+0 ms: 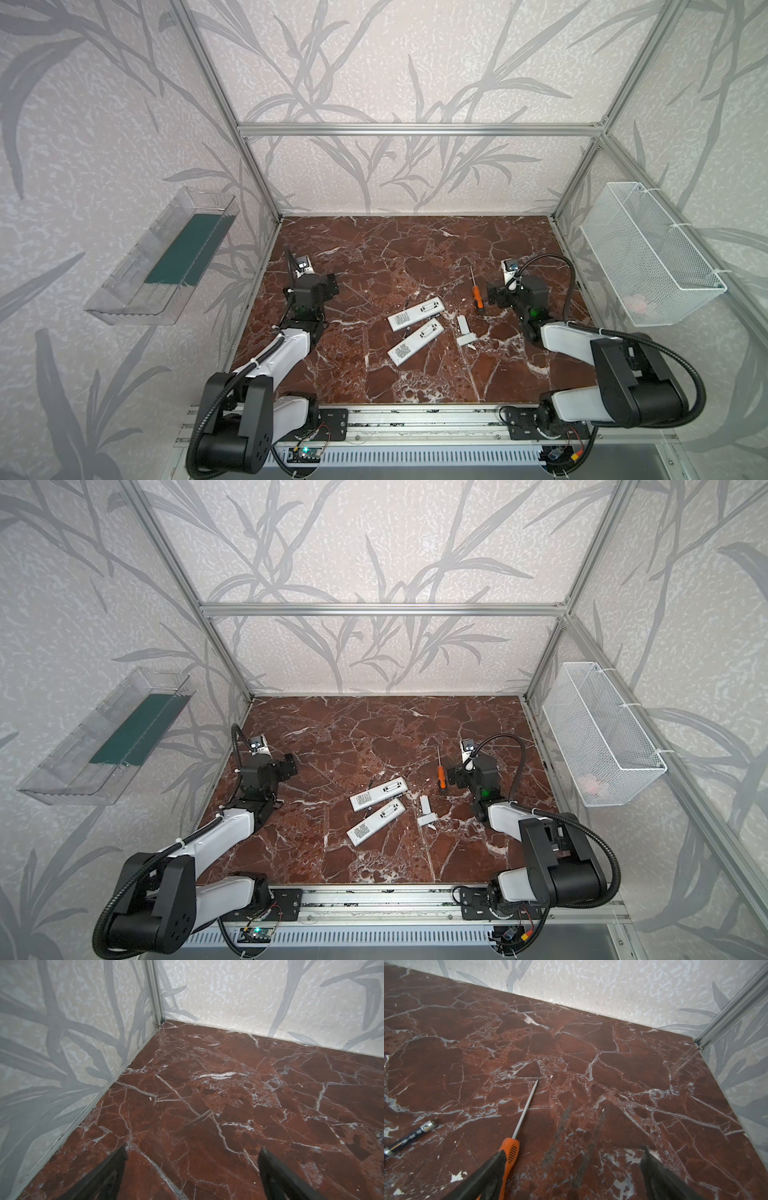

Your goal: Unload the batteries from the remote control

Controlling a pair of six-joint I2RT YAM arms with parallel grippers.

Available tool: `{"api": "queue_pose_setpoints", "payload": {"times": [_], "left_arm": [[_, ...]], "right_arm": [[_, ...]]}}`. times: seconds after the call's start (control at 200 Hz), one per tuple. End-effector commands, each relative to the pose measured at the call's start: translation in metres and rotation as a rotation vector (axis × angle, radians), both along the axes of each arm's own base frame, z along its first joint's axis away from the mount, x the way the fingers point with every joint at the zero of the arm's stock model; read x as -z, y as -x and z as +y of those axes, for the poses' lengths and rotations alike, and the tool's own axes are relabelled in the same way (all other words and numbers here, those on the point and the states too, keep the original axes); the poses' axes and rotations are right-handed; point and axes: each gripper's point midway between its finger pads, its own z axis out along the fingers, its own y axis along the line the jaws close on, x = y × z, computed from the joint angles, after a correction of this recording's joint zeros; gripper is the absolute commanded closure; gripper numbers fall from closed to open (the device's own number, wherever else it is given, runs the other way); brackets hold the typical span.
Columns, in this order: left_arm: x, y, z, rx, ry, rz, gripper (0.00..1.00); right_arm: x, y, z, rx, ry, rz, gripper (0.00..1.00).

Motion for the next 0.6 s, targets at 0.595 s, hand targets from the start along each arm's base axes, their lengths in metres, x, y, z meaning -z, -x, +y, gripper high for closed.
{"api": "queue_pose_setpoints", "payload": {"times": [0.595], "left_arm": [[0.044, -0.035, -0.003, 0.153, -0.020, -0.048, 0.00]], "right_arm": [[0.001, -0.017, -0.009, 0.036, -0.039, -0.061, 0.01]]}}
